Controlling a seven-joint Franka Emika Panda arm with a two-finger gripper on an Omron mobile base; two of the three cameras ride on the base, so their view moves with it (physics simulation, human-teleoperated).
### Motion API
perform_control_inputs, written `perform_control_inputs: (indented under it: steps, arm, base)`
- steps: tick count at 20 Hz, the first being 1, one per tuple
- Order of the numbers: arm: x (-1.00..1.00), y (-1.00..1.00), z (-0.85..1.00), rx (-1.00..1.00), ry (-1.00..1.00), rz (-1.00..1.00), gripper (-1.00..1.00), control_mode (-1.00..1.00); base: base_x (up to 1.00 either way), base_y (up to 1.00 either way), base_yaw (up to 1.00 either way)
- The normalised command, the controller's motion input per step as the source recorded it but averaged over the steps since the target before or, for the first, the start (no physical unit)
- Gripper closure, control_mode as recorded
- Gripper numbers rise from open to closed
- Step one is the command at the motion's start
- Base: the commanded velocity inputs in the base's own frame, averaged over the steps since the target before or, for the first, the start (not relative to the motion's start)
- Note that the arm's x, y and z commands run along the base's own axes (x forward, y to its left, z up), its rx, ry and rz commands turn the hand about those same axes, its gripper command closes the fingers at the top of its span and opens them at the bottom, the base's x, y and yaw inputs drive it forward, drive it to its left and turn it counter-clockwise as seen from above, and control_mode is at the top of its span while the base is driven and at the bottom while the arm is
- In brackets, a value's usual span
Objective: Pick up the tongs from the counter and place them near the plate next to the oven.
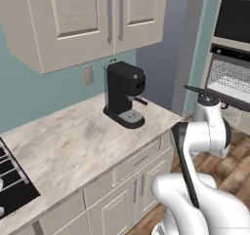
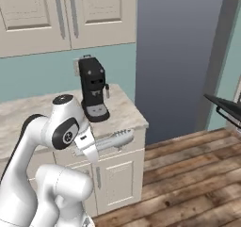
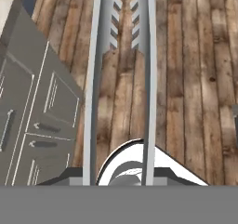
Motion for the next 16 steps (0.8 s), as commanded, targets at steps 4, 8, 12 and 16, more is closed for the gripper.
perform_control_inputs:
  steps: [4,8,12,16]
  arm:
    - [0.00,0.00,0.00,0.00,0.00,0.00,1.00,1.00]
    - [0.00,0.00,0.00,0.00,0.00,0.00,1.00,1.00]
    - [0.00,0.00,0.00,0.00,0.00,0.00,1.00,1.00]
    - [0.00,0.00,0.00,0.00,0.00,0.00,1.00,1.00]
  base:
    - [0.63,-0.49,-0.37]
    - [0.66,-0.59,-0.33]
    - [0.66,-0.59,-0.32]
    - [0.67,-0.59,-0.31]
